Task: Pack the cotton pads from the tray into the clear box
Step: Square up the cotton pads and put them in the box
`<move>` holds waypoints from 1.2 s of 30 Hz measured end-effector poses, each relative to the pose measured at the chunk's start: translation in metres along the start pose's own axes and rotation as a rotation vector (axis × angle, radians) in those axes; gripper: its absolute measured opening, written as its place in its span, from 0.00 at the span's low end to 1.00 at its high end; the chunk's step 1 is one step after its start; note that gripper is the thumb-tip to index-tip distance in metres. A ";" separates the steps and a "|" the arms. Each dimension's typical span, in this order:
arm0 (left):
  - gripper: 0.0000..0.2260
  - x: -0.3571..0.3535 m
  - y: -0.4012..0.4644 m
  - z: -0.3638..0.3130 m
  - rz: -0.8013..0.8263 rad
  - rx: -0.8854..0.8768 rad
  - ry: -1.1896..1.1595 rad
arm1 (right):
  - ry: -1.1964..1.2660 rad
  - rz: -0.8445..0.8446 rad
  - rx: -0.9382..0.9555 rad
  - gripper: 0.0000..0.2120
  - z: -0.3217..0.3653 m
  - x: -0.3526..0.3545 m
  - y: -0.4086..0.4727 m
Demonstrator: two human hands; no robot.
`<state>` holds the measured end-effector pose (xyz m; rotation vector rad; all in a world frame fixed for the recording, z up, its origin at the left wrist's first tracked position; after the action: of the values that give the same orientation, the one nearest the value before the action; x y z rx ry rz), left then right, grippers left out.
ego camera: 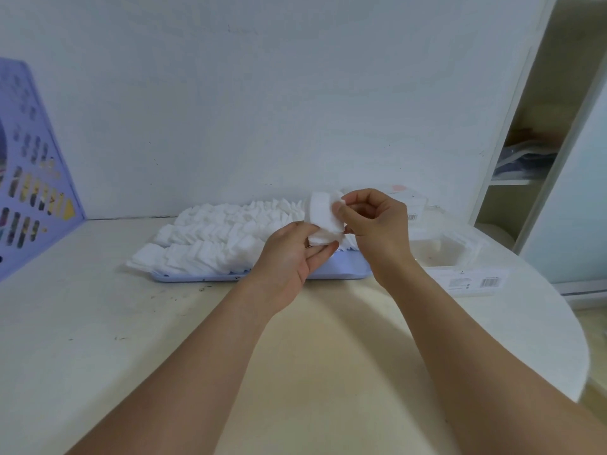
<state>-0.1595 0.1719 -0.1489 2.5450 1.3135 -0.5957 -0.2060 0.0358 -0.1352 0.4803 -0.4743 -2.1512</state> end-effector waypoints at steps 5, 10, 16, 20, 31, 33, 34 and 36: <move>0.17 0.000 -0.001 -0.004 -0.023 0.043 -0.022 | 0.004 0.051 -0.006 0.04 0.000 0.000 0.000; 0.12 0.007 -0.001 -0.001 -0.044 0.003 0.140 | 0.018 0.112 -0.042 0.07 0.000 -0.001 -0.001; 0.14 0.006 -0.003 -0.004 -0.047 0.000 0.186 | -0.263 0.327 0.014 0.20 0.002 0.002 0.001; 0.14 0.003 -0.006 -0.008 -0.022 0.030 0.140 | -0.292 0.388 0.012 0.14 -0.001 -0.001 0.000; 0.19 0.008 -0.007 -0.004 0.123 -0.045 0.440 | -0.107 0.504 -0.249 0.14 -0.001 0.018 0.006; 0.20 0.009 -0.005 -0.006 0.131 -0.059 0.429 | -0.061 0.490 -0.247 0.10 0.000 0.020 0.007; 0.19 0.009 -0.005 -0.007 0.134 -0.067 0.426 | -0.039 0.483 -0.249 0.09 -0.001 0.020 0.007; 0.17 0.009 -0.005 -0.008 0.142 -0.084 0.414 | -0.001 0.471 -0.256 0.09 -0.002 0.019 0.008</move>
<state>-0.1572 0.1843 -0.1459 2.7542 1.2236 0.0181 -0.2107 0.0156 -0.1361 0.1973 -0.2718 -1.7244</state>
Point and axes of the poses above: each hand's wrist, its own y-axis towards the middle knuckle, its own x-axis out of the back of the hand, z = x × y, the point moved 1 cm from there along y, towards the middle knuckle, and after that the axes turned 6 degrees about y, right-handed, at the moved point
